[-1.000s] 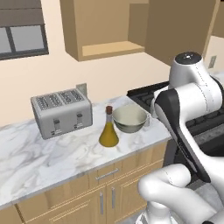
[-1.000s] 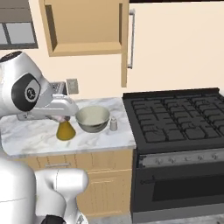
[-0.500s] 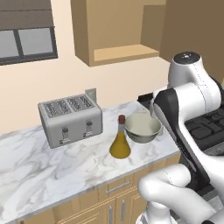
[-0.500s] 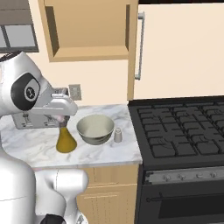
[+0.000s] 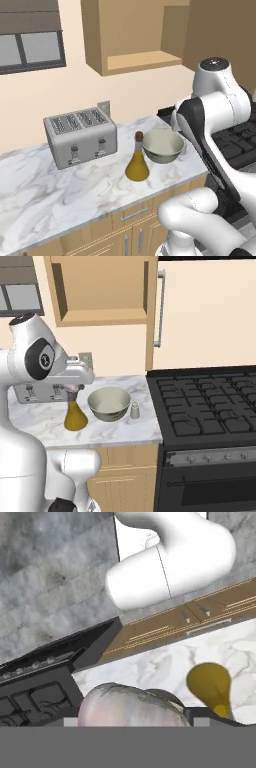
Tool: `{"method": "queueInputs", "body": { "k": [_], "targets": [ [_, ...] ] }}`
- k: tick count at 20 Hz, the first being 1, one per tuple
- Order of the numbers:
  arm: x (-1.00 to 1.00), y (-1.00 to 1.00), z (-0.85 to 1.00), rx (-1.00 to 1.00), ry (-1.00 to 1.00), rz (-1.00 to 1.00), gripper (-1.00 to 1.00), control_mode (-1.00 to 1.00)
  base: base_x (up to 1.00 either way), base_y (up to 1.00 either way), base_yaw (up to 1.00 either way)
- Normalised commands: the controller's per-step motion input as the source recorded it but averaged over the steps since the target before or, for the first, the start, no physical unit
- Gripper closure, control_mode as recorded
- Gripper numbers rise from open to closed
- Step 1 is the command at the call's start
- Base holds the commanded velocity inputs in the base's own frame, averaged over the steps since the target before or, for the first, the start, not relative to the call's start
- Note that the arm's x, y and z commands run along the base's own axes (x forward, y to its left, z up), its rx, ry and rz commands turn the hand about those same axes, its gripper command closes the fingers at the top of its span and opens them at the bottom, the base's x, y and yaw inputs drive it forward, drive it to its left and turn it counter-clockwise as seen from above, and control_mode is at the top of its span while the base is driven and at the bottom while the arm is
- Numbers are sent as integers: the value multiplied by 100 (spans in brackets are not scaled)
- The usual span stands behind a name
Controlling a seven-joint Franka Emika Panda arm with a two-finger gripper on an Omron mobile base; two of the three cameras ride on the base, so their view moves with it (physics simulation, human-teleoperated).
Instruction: Retrieve the bottle and the shaker from the cabinet and place them next to the mixing bowl on the counter. Then add garlic from the fridge to the mixing bowl.
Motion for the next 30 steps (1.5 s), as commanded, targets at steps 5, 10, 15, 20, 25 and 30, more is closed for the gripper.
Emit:
{"method": "queueInputs", "body": {
  "k": [5, 10, 15, 20, 25, 30],
  "targets": [
    [85, -27, -15, 12, 0, 25, 100, -100, 0, 0, 0],
    [62, -7, -21, 5, 5, 29, 100, -100, 0, 0, 0],
    [65, 0, -39, 0, 22, 32, 100, -100, 0, 0, 0],
    [70, -7, -34, 0, 11, 32, 100, -100, 0, 0, 0],
    [57, 0, -50, -10, 0, 20, 100, -100, 0, 0, 0],
    [54, -1, -49, -8, -7, 19, 100, -100, 0, 0, 0]
  ]
}}
